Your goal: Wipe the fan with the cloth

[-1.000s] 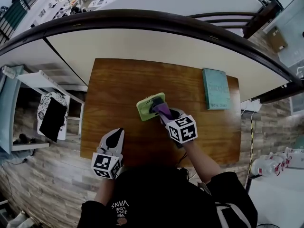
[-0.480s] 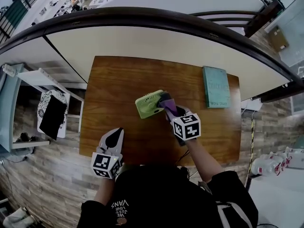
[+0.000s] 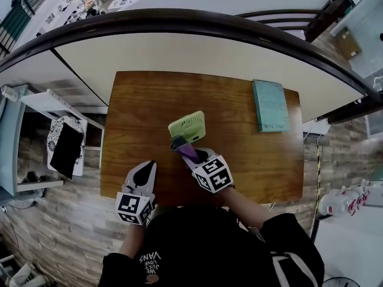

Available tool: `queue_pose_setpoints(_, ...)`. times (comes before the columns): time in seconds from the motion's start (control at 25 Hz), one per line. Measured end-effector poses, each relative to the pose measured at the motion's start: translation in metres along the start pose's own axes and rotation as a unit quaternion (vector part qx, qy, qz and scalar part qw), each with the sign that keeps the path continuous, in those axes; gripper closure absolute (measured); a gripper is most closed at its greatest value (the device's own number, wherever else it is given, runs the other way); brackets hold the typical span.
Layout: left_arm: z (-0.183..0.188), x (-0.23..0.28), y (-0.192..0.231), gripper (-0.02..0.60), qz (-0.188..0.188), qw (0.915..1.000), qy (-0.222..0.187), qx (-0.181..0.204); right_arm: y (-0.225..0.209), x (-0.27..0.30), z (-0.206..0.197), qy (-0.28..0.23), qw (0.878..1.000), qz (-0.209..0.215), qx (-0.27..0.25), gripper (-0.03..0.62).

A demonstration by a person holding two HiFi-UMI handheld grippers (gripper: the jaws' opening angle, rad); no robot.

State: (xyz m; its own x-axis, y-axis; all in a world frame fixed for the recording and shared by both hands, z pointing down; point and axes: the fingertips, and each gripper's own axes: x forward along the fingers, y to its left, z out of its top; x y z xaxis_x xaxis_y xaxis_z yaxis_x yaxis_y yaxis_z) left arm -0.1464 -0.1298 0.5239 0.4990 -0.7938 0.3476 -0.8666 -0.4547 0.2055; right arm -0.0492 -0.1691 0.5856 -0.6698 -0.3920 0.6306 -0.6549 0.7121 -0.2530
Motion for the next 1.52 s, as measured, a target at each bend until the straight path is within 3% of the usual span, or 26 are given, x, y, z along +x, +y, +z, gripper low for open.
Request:
queue_pose_setpoints(0.2,-0.004,-0.008,0.003,0.571,0.007,1.0,0.0,0.005,0.001,0.022,-0.004,0.018,1.0,0.006,-0.016,0.494)
queue_pose_setpoints(0.52,-0.009,-0.013,0.004,0.571,0.016,0.9999,0.002,-0.003,-0.029,0.017,-0.006,0.029,0.999,-0.026,-0.021,0.494)
queue_pose_setpoints(1.16,-0.009,-0.003,-0.002,0.571,0.005,0.9999,0.004,-0.01,-0.122,-0.019,-0.015,0.013,0.989,-0.133,0.067,0.494)
queue_pose_setpoints(1.52,-0.009,-0.002,0.001,0.571,0.008,0.9999,0.007,-0.012,-0.118,-0.03,-0.014,0.0,0.987,-0.14,0.076,0.494)
